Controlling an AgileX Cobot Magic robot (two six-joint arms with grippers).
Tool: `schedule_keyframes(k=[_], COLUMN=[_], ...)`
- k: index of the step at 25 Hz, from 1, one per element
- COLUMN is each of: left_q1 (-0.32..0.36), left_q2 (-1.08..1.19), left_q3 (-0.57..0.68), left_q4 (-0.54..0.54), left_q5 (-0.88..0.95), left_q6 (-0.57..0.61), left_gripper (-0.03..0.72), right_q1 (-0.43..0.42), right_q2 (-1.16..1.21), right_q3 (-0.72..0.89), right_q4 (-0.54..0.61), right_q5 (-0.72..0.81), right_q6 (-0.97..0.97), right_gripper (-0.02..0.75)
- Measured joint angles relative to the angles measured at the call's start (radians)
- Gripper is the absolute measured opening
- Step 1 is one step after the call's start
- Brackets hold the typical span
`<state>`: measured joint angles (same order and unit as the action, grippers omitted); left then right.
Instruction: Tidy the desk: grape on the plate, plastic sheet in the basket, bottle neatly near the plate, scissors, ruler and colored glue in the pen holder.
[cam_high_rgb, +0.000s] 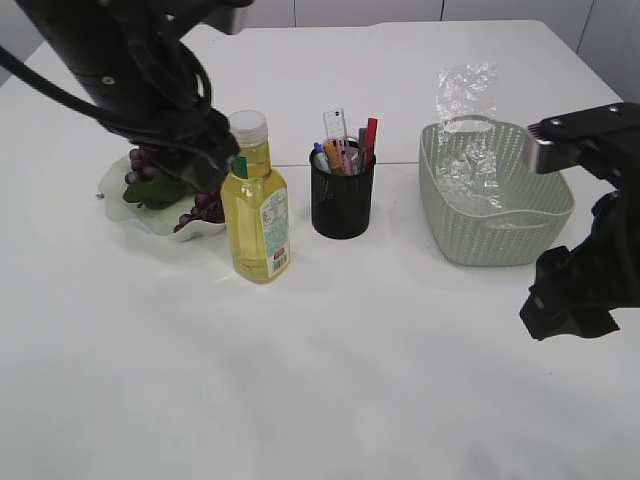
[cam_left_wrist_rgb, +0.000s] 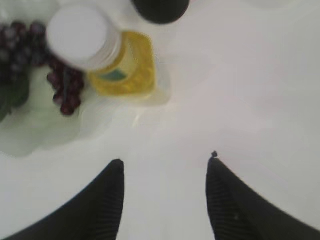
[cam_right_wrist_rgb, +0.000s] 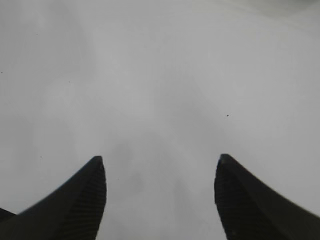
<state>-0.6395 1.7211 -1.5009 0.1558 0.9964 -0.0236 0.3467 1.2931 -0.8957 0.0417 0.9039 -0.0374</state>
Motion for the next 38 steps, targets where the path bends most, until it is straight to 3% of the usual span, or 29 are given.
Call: schedule_keyframes(k=[6,14,20,31,38], left_q1=[0.143,0.344,0.454,0.476,0.476], left_q2=[-0.043,-0.175,-0.333,-0.770,-1.056], left_q3=[0.000,0.000,0.066,0.412,0.562], left_q4=[-0.011,-0.057,-0.057,-0.031,0.007], left_q5=[0.106,0.182,0.190,0.192,0.205], left_q6=[-0.025,-0.051,-0.106,-0.179,-0.258], left_gripper=[0.469,0.476,0.476,0.476,0.476], right_q1=[-0.005,-0.132,-0.185,-0.187,-0.187], right_q2=[0.000,0.000,0.000,-0.163,-0.439], right_q3=[0.000,0.000,0.000,0.002,0.002], right_q4=[0.000,0.004,0.035,0.084,0.001], right_q5=[-0.019,-0.036,-0.036,0.024,0.124], right_q6=[0.000,-0.002,0.004,0.021,0.069], right_gripper=[0.498,0.498,0.498,0.498,0.498])
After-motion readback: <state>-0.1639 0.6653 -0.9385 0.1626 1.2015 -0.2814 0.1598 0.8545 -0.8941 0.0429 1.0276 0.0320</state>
